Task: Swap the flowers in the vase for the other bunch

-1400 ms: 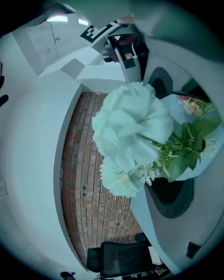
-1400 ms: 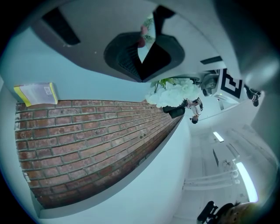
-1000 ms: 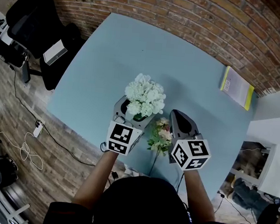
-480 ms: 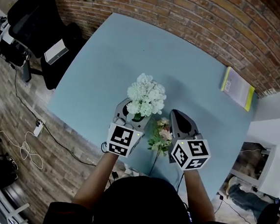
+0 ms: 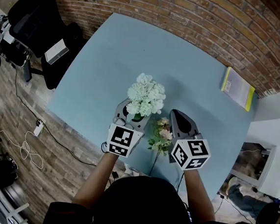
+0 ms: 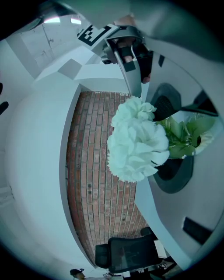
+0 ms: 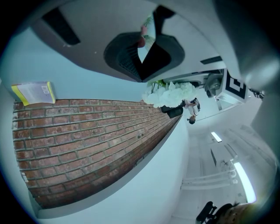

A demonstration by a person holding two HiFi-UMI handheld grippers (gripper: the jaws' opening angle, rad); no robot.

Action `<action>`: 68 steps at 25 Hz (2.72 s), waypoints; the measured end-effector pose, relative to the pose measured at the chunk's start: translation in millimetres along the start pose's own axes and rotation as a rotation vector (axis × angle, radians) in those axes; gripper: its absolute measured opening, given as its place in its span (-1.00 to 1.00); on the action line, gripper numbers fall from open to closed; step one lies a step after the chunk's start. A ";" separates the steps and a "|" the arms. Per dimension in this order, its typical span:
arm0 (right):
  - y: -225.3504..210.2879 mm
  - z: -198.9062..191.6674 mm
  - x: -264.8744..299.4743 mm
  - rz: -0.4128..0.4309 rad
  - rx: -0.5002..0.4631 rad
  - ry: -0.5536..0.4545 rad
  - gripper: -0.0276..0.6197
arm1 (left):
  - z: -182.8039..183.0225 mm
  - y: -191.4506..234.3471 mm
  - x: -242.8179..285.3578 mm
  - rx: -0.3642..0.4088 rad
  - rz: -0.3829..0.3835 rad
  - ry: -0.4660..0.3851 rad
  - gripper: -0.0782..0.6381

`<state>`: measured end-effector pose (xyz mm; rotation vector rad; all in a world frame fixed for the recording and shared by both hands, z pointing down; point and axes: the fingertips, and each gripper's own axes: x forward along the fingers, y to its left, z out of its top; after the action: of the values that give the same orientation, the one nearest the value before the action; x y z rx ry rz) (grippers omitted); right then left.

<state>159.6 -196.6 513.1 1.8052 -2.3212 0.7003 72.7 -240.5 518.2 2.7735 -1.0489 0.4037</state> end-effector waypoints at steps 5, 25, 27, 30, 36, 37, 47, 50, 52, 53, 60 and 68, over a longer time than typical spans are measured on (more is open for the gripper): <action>0.1 -0.5 -0.2 -0.001 0.001 0.001 -0.88 | 2.3 -0.7 -1.8 0.000 0.001 -0.007 -0.10; 2.4 0.7 -9.1 -0.009 -0.010 -0.003 -0.87 | 23.0 -4.0 -13.3 -0.013 -0.005 -0.062 -0.10; 3.0 1.5 -9.9 -0.009 -0.014 -0.004 -0.88 | 25.2 -3.6 -14.6 -0.009 -0.003 -0.070 -0.10; 4.2 2.8 -11.9 -0.008 -0.019 -0.010 -0.88 | 27.7 -4.5 -17.2 -0.005 -0.004 -0.078 -0.10; 10.4 7.5 -17.7 -0.001 -0.026 -0.025 -0.87 | 40.3 -6.4 -23.8 0.002 -0.012 -0.102 -0.10; 11.5 8.0 -18.9 -0.001 -0.027 -0.027 -0.88 | 42.5 -6.7 -25.3 0.004 -0.012 -0.106 -0.10; 22.0 13.3 -31.2 0.002 -0.043 -0.057 -0.88 | 59.7 -10.6 -45.0 0.026 0.001 -0.162 -0.10; 26.5 15.5 -35.6 0.002 -0.048 -0.067 -0.87 | 66.5 -11.8 -51.2 0.036 0.003 -0.179 -0.10; 29.7 15.7 -38.3 0.002 -0.051 -0.070 -0.88 | 70.0 -12.2 -55.5 0.040 0.004 -0.189 -0.10; 31.1 15.9 -39.4 0.002 -0.052 -0.071 -0.87 | 71.8 -12.4 -57.4 0.041 0.005 -0.194 -0.10; 45.2 19.9 -45.7 0.014 -0.065 -0.084 -0.88 | 85.1 -9.9 -75.5 0.055 0.026 -0.227 -0.10; 61.5 15.8 -49.1 0.041 -0.078 -0.088 -0.88 | 86.9 -3.9 -97.9 0.053 0.062 -0.246 -0.10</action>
<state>118.6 -148.5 463.6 1.7950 -2.4107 0.5383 21.9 -196.4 405.8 2.8984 -1.1939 0.0993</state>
